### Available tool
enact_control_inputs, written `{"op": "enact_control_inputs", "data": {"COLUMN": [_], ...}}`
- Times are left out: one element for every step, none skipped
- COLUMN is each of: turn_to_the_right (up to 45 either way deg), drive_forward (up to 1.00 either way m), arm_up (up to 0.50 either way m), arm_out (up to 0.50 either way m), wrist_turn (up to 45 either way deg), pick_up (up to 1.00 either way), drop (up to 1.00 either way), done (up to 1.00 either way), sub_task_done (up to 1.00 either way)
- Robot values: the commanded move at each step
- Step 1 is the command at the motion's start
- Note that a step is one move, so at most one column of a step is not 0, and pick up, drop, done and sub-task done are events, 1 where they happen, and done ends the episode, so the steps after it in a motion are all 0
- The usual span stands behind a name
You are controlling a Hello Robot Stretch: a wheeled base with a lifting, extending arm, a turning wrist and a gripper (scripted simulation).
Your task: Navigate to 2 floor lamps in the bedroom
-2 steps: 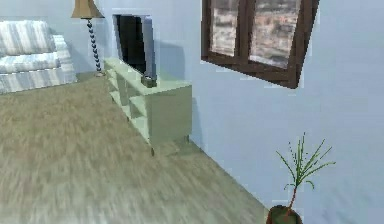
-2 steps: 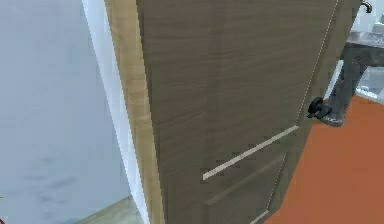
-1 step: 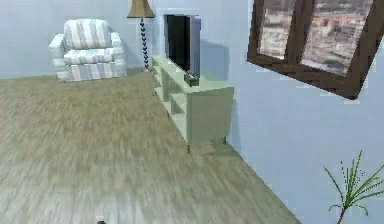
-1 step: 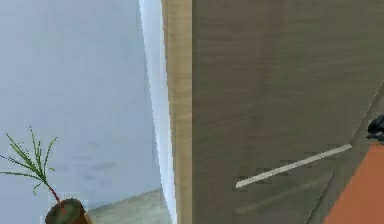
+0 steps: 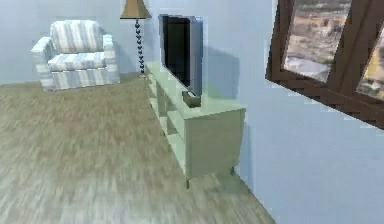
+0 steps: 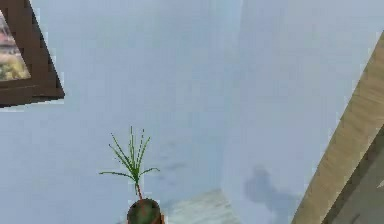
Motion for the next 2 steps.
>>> {"op": "enact_control_inputs", "data": {"turn_to_the_right": [-18.0, 0.0], "drive_forward": [0.0, 1.0], "arm_up": [0.0, 0.0], "arm_out": [0.0, 0.0], "wrist_turn": [0.0, 0.0], "pick_up": [0.0, 0.0], "drop": [0.0, 0.0], "done": [0.0, 0.0], "sub_task_done": [0.0, 0.0]}}
